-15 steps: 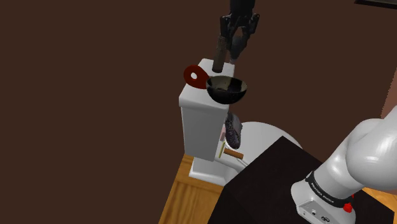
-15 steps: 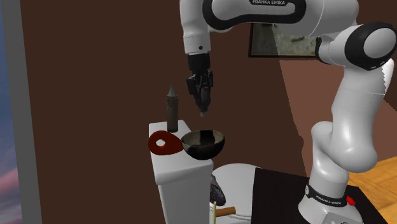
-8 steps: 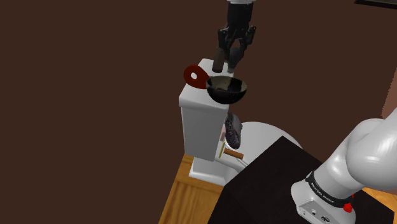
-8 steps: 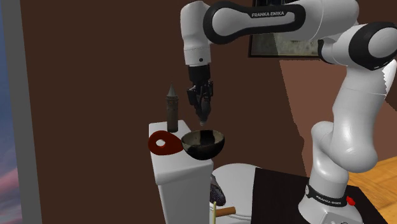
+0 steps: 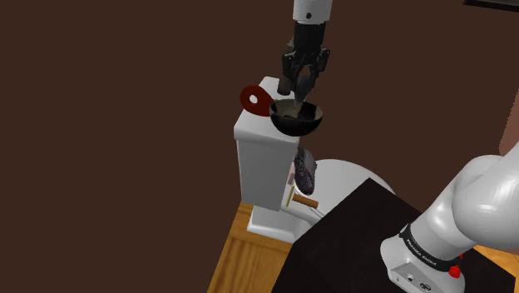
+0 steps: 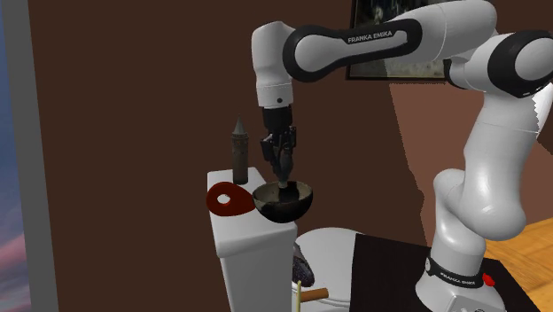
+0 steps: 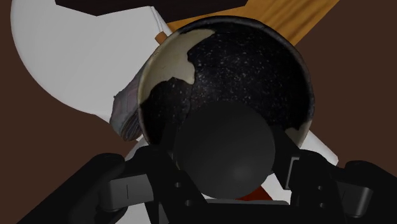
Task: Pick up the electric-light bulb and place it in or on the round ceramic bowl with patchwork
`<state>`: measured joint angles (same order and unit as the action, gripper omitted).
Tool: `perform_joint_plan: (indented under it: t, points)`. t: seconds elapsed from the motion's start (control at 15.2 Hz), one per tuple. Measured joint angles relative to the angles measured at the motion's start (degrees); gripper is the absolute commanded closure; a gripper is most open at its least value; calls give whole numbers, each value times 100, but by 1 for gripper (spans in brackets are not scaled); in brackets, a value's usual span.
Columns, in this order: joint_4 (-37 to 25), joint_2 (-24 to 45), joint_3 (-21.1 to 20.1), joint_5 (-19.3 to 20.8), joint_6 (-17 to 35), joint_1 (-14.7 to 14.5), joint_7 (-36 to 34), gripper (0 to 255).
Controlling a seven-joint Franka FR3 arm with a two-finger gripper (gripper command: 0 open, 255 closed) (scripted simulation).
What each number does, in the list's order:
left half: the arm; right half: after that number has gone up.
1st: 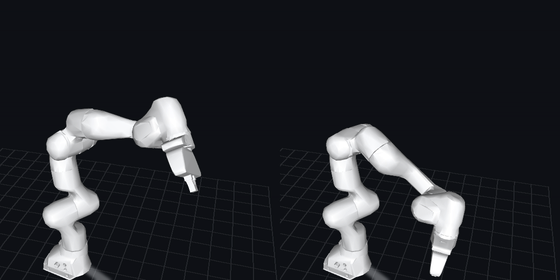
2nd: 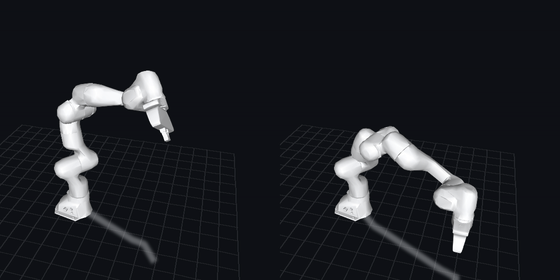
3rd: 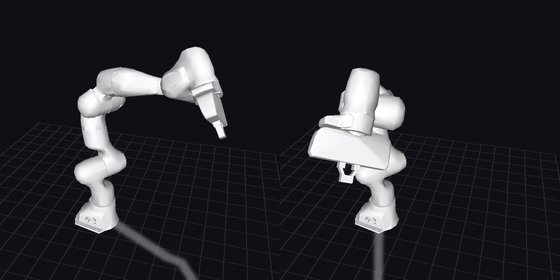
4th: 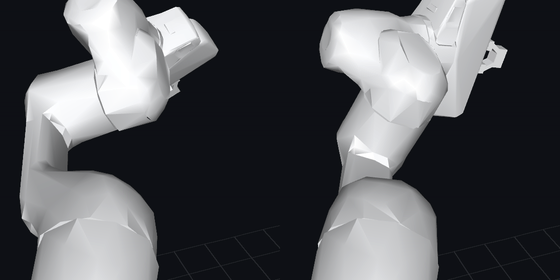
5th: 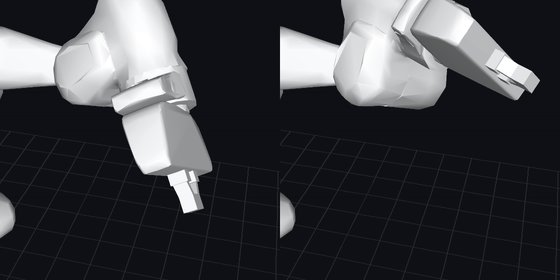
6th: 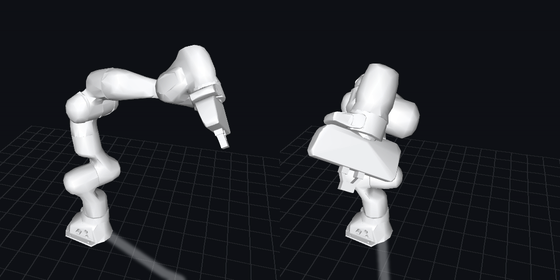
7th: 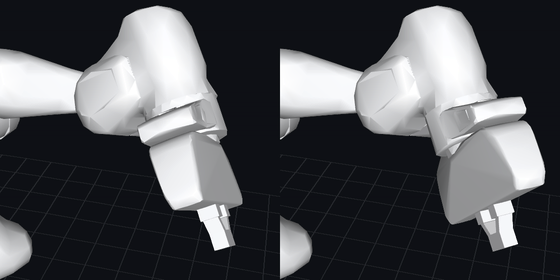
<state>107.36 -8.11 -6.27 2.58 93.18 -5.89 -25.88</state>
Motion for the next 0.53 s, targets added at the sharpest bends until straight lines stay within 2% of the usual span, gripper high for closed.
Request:
perform_joint_plan:
  t: [0.33, 0.4, 0.53]
  points:
    - [24, -6, 0, -1, 21, 0, -1, 255]
    - [24, -6, 0, -1, 21, 0, -1, 0]
    - [24, -6, 0, -1, 21, 0, -1, 0]
